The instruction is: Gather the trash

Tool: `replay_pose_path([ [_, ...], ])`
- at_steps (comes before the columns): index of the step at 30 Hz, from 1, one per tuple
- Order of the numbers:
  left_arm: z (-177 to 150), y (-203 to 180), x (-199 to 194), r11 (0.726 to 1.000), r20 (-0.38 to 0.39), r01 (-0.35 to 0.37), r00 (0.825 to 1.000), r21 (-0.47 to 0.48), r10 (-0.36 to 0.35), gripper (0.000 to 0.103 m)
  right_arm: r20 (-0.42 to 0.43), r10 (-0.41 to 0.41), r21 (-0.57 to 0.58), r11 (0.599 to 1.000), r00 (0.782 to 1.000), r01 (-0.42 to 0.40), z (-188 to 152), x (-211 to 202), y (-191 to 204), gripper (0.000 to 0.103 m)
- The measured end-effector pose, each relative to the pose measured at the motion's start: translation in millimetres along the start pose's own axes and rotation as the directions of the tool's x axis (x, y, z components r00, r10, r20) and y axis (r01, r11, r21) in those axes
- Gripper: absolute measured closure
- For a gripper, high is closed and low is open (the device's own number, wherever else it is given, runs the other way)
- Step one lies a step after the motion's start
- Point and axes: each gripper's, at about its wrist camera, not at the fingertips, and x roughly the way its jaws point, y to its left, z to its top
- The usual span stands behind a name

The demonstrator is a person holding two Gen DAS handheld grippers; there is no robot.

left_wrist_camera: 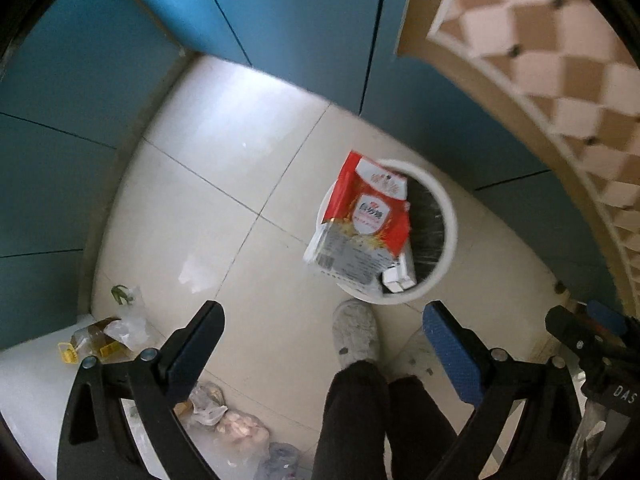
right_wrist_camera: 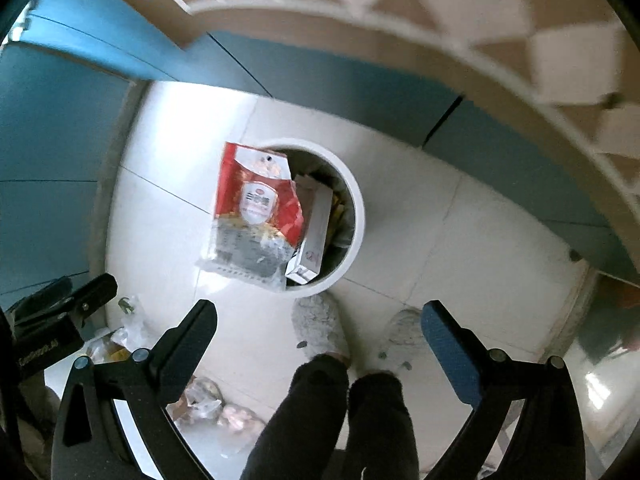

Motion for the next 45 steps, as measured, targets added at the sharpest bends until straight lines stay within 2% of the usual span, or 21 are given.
replay_pose_path([
  [6, -23.0, -9.3, -107.2, 0.998, 0.076, 0.057, 0.995, 0.038, -0.059, 0.001, 0.074, 0.022, -0.024, 1.000, 0.997, -0.021, -28.5, -111.1, 7.0, 0.000],
  [11, -41.3, -20.7, -198.6, 0.990, 0.138, 0.116, 0.982, 0.086, -0.127, 0.001, 0.135, 0.081, -0.045, 0.996, 0.988, -0.076, -55.6, -226.2, 12.8, 0.000],
  [17, -60.4, -30.1, -299.7, 0.974, 0.221, 0.189, 0.952, 0.126, -0.213, 0.001, 0.191, 0.145, -0.101, 0.987, 0.971, -0.128, -85.0, -339.6, 23.1, 0.000],
  [24, -83.1, -35.2, -387.6, 0.942, 0.283, 0.275, 0.903, 0.192, -0.322, 0.001, 0.278, 0.233, -0.153, 0.968, 0.932, -0.197, -121.5, -457.6, 28.3, 0.000],
  [29, -96.0, -37.1, -426.6, 0.913, 0.301, 0.352, 0.865, 0.208, -0.402, 0.001, 0.310, 0.278, -0.190, 0.955, 0.909, -0.227, -142.0, -508.1, 30.3, 0.000],
  [34, -107.0, -36.2, -453.2, 0.904, 0.336, 0.369, 0.841, 0.214, -0.423, 0.001, 0.334, 0.305, -0.217, 0.946, 0.892, -0.242, -160.4, -541.3, 32.3, 0.000],
  [39, -114.5, -31.8, -470.4, 0.905, 0.369, 0.370, 0.827, 0.209, -0.424, 0.001, 0.351, 0.314, -0.239, 0.941, 0.882, -0.240, -170.9, -565.8, 30.6, 0.000],
  [45, -119.5, -23.5, -480.1, 0.910, 0.389, 0.363, 0.823, 0.198, -0.413, 0.001, 0.349, 0.321, -0.247, 0.938, 0.880, -0.244, -173.5, -576.6, 29.4, 0.000],
])
